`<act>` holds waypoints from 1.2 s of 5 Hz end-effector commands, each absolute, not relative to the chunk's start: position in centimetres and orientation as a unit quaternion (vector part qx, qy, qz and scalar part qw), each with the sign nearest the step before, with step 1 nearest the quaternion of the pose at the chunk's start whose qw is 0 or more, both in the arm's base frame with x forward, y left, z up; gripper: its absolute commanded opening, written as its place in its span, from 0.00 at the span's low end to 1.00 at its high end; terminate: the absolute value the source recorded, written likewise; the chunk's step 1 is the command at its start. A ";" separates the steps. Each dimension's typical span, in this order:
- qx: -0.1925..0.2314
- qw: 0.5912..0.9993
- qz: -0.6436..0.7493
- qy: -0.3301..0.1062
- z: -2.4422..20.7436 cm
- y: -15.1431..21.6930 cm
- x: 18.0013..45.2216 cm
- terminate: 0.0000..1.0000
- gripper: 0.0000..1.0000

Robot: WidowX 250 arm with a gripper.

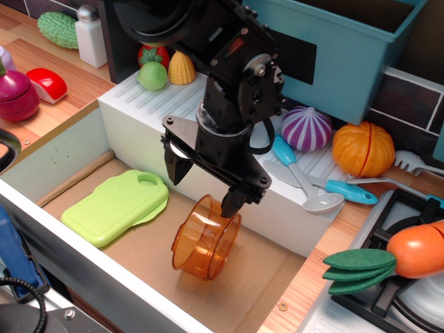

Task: Flip orange pot upright in sink

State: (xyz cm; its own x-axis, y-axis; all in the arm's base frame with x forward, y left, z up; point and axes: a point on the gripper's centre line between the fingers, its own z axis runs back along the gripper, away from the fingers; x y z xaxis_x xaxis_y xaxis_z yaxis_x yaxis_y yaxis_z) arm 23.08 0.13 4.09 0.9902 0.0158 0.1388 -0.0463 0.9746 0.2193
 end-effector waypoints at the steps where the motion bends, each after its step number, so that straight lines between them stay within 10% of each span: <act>1: 0.112 0.991 0.016 -0.068 4.1 0.1 23.1 0.00 1.00; 6: -0.112 0.987 0.078 -0.090 2.5 2.8 24.2 0.00 1.00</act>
